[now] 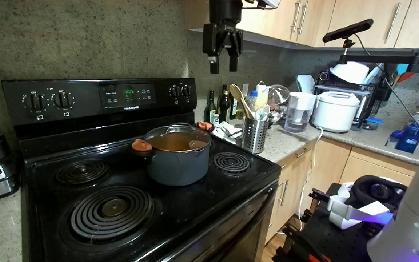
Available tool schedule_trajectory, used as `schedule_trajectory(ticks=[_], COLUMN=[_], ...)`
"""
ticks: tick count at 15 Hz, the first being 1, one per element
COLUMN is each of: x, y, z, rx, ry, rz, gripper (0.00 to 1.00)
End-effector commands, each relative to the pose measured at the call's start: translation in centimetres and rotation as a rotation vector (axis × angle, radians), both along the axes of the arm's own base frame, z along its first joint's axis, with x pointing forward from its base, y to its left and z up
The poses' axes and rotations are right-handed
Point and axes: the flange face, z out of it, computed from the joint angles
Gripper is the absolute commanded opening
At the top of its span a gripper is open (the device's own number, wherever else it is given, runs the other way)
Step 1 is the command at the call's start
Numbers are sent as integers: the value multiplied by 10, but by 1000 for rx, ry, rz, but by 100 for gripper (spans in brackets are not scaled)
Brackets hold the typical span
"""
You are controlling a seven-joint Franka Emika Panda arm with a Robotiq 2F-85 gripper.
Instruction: Remove the glass lid from the pot on the stove
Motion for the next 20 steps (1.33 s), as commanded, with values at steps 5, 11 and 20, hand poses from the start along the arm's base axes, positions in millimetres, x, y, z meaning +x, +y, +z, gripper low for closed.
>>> schedule_trajectory(ticks=[5,11,20], x=[21,69,105], y=[3,-12,-33], z=[7,-12,-66], rx=[-17,-114,-71], ry=[-17,4,65], rz=[95,323,595], gripper=[100,100,100])
